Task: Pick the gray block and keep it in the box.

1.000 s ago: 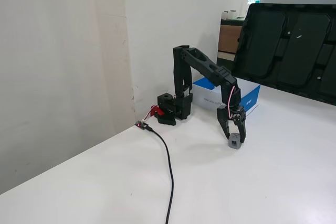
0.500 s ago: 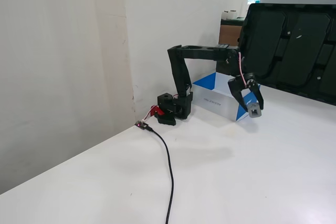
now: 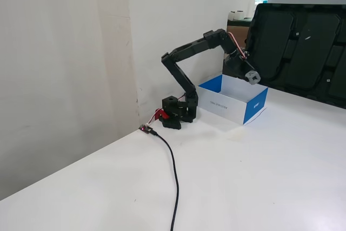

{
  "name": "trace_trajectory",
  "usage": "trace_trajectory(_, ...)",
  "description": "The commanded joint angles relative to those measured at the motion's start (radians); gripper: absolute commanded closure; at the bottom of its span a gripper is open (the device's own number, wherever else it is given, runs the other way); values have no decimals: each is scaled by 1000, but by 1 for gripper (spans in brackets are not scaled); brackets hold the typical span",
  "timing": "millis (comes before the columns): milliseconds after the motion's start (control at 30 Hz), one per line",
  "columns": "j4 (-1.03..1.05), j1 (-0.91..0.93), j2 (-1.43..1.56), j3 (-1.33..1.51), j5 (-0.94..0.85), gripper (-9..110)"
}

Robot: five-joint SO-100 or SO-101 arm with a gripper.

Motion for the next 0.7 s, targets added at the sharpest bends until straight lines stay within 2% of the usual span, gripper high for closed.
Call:
trace_trajectory(0, -40, -129, 100, 61, 18, 91)
trace_trajectory(200, -132, -192, 100, 172, 18, 92)
trace_trajectory(667, -209, -313, 26, 204, 15, 92)
